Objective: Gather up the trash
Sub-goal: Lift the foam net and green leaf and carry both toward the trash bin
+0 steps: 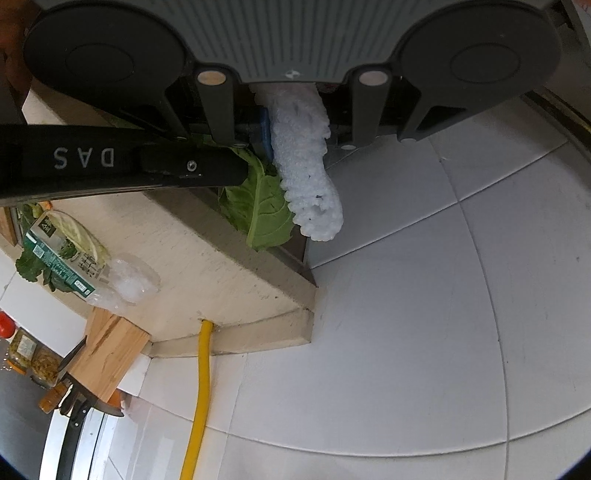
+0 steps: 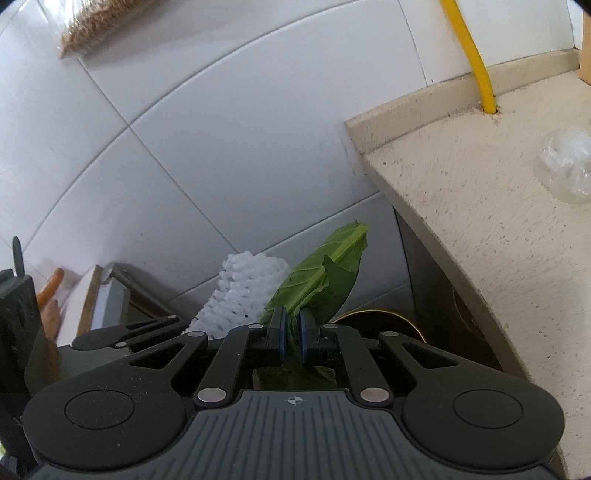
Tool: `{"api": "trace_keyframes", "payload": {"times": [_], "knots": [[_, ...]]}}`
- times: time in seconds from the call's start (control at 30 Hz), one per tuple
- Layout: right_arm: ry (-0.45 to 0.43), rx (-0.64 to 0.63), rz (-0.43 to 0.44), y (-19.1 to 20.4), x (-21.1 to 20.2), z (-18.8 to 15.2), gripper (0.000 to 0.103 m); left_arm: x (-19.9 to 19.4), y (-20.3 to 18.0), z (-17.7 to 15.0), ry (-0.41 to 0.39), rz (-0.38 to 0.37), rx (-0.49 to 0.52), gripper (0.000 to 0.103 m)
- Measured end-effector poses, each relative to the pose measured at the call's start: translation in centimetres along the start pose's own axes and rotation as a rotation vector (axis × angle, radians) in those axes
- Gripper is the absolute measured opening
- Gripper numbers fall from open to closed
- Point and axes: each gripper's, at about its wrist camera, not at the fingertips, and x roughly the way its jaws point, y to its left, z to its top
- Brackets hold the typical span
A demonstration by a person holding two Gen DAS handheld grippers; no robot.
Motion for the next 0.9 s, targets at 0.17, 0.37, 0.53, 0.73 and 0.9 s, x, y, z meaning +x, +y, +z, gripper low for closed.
{"api": "trace_keyframes", "payload": {"times": [0.17,0.37,0.53,0.73,0.9], "knots": [[0.014,0.002,-0.011,-0.1,0.8,-0.1,0.011,0.5,0.2,-0.1,0.021,0.006,-0.005,0.019],[0.031,0.001,-0.018,-0.4,1.7,-0.1,0.011,1.5,0.9,0.0,0.064,0.008,-0.039,0.019],[0.045,0.007,-0.023,-0.9,2.4,-0.1,0.011,2.5,1.6,0.0,0.112,0.012,-0.082,0.019],[0.067,0.01,-0.031,-1.5,3.6,-0.2,0.011,3.6,2.6,-0.3,0.164,0.032,-0.126,0.019],[0.095,0.012,-0.04,-1.8,4.9,-0.3,0.011,4.6,3.2,-0.5,0.212,0.044,-0.158,0.019]]}}
